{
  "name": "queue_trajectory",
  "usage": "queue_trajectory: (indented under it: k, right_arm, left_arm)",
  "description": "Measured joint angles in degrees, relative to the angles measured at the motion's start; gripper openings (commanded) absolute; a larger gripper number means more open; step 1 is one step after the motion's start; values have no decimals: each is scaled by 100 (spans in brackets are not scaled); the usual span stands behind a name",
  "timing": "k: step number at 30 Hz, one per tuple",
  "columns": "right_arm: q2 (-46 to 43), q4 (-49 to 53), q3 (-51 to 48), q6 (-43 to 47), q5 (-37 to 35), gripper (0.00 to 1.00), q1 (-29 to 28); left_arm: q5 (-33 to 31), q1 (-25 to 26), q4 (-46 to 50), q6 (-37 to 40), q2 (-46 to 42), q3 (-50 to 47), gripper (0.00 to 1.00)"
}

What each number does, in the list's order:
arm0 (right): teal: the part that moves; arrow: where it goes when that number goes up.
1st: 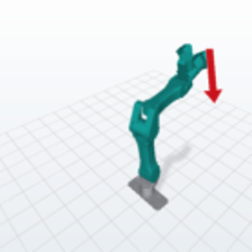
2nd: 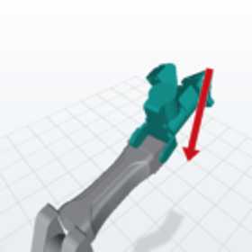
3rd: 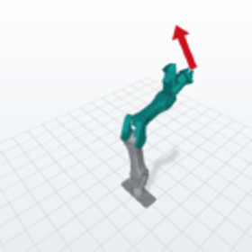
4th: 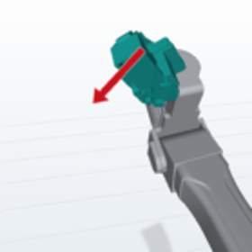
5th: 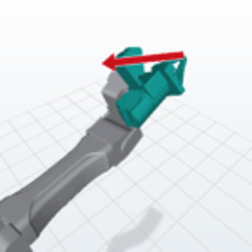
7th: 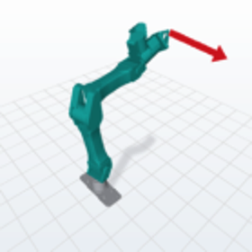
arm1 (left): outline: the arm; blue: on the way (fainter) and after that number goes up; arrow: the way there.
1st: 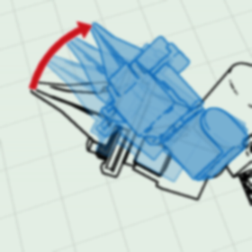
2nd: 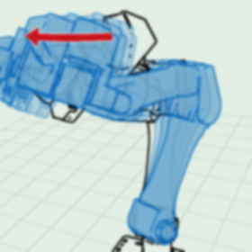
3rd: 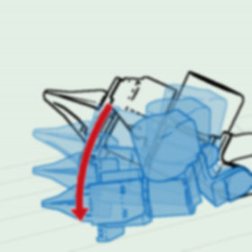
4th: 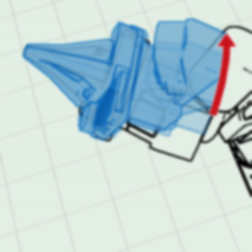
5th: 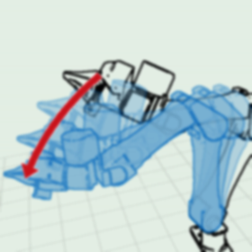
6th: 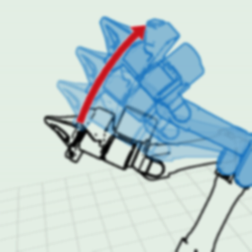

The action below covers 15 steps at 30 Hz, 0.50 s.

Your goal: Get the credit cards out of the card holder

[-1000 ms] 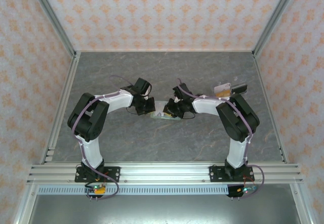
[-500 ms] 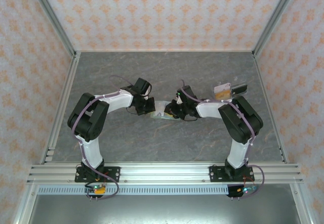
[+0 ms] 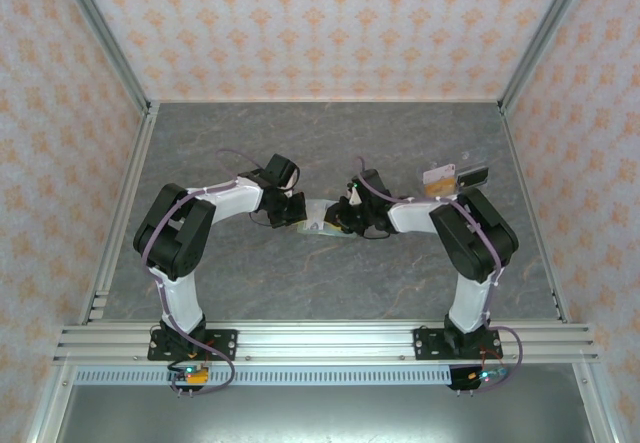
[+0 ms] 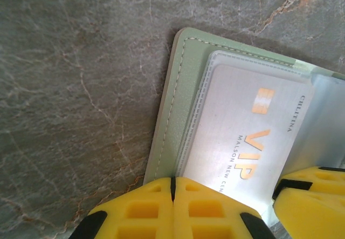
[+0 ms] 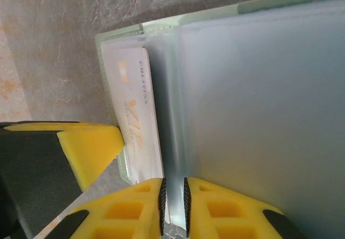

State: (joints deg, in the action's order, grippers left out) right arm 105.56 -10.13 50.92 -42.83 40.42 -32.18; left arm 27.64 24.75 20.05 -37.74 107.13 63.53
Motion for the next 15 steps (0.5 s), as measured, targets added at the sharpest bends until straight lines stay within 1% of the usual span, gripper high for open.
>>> queue_trajectory:
  k: [8,15]
  right_arm:
    - [203,-87,160,50,249,18,11]
    - [315,-127,225,87,409,14,37]
  left_arm:
    - [0,0,-35,0,-11,-26,0]
    - [2,0,-42,0,-11,-33,0]
